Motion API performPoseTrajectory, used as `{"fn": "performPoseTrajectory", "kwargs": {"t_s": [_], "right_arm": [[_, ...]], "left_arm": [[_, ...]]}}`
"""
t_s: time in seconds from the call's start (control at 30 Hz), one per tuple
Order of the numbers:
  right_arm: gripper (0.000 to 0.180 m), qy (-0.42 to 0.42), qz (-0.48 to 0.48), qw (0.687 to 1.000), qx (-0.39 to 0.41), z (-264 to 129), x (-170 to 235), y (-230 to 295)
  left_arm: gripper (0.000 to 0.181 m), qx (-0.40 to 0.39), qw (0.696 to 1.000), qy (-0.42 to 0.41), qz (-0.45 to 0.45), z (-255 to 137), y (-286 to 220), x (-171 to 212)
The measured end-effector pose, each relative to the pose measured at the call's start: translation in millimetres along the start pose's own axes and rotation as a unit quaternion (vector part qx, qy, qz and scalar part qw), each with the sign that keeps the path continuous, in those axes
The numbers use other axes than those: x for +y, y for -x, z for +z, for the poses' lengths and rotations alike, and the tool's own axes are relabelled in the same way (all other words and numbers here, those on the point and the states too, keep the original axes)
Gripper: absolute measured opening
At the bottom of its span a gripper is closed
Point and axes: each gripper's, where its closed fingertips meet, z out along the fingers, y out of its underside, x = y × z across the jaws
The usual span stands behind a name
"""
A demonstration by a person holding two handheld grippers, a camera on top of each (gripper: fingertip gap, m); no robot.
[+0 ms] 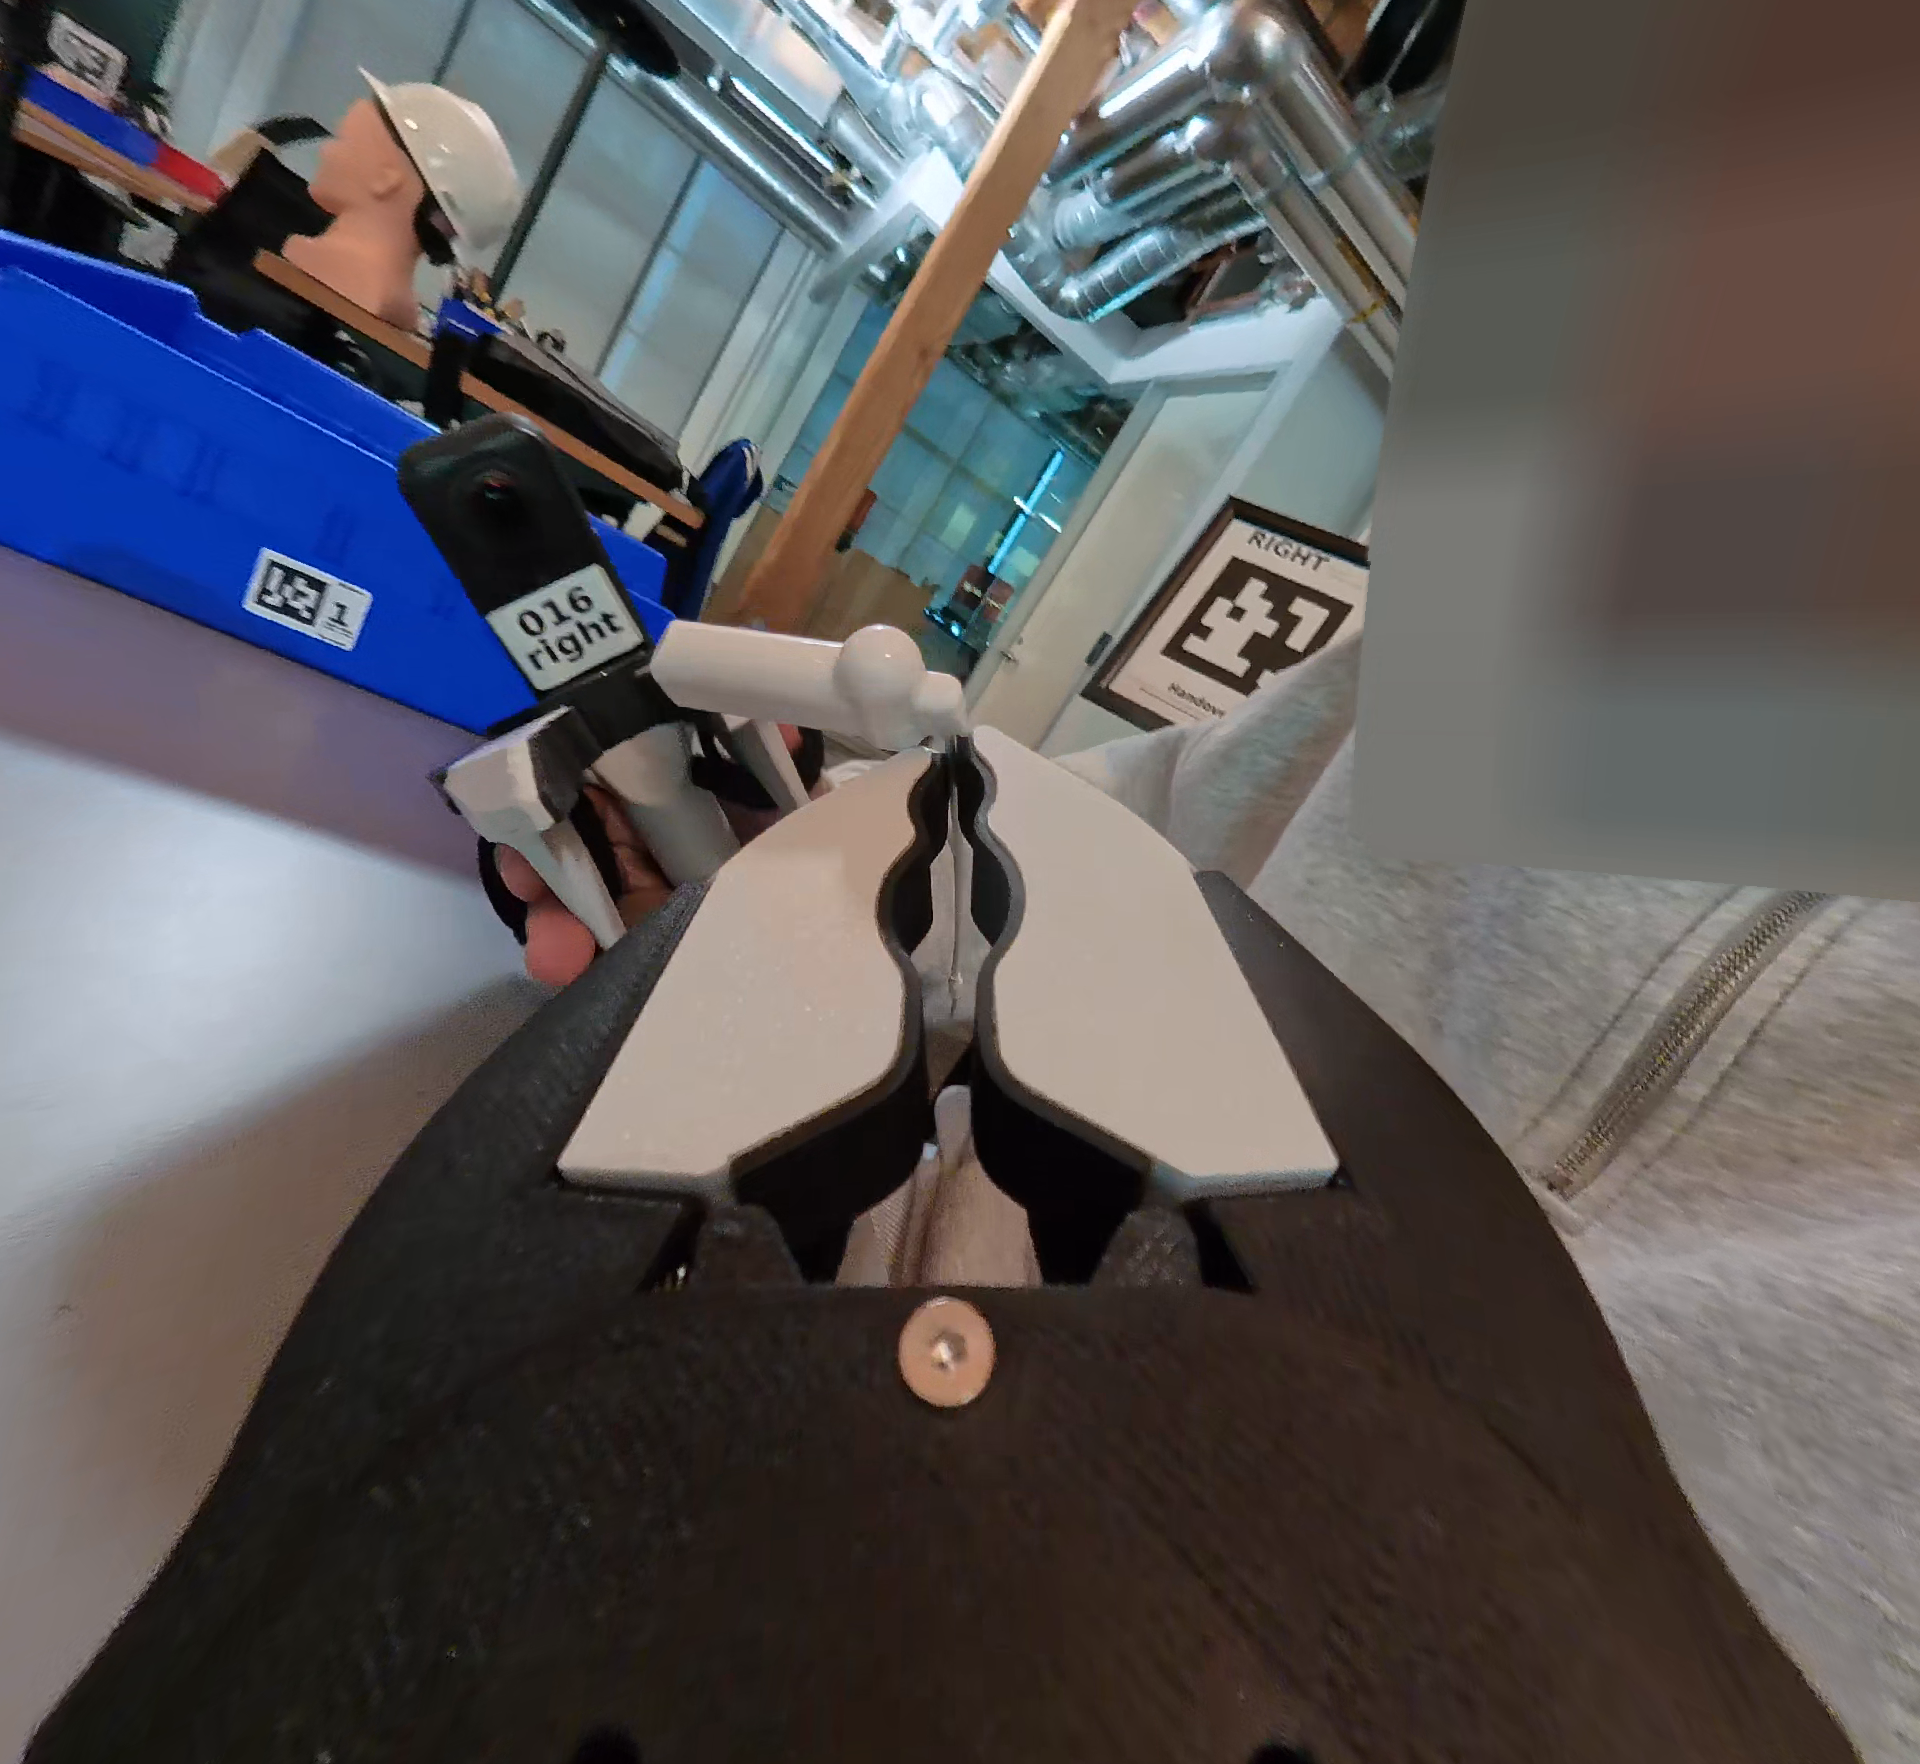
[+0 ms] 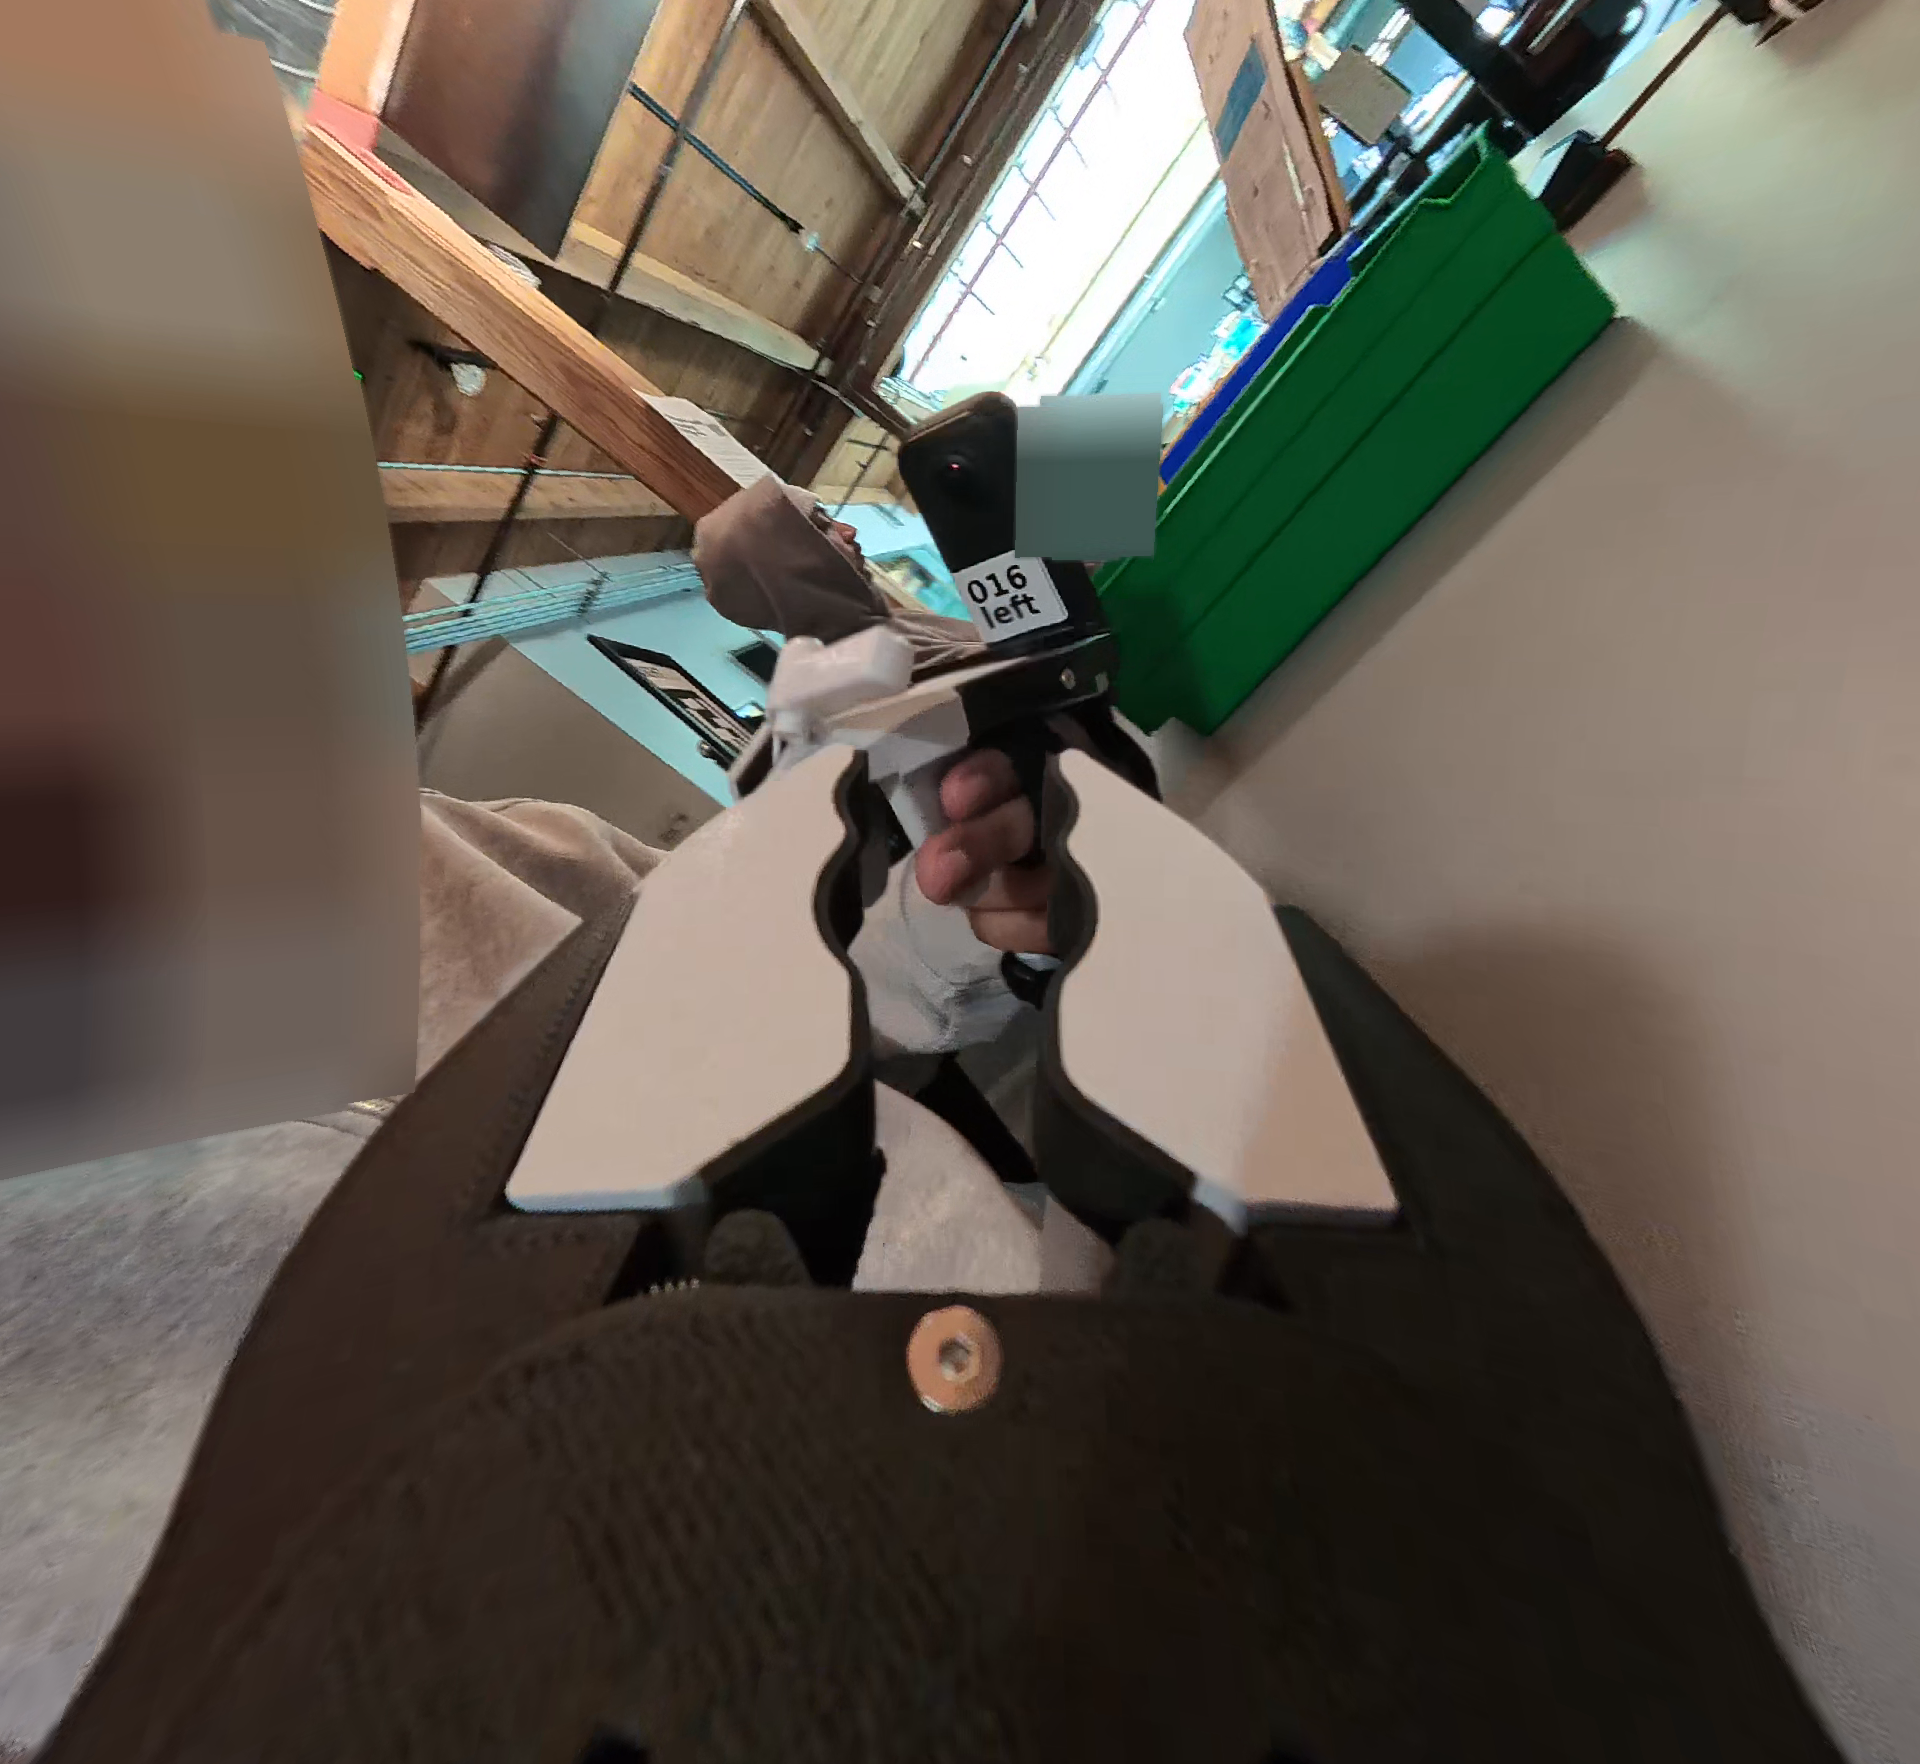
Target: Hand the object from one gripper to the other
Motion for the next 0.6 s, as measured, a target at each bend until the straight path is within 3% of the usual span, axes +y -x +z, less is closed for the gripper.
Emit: {"fn": "performPoseTrajectory", "kwargs": {"t_s": [0.03,0.6], "right_arm": [[0.033,-0.002,0.009,1.000,-0.010,0.9,0.1,2.0],[0.015,0.024,0.051,0.994,-0.097,10.4,11.5,27.7]], "left_arm": [[0.001,0.005,1.000,0.011,0.000,1.7,-1.5,3.7],[0.001,0.020,0.997,0.077,-0.015,8.7,-2.5,28.4]]}}
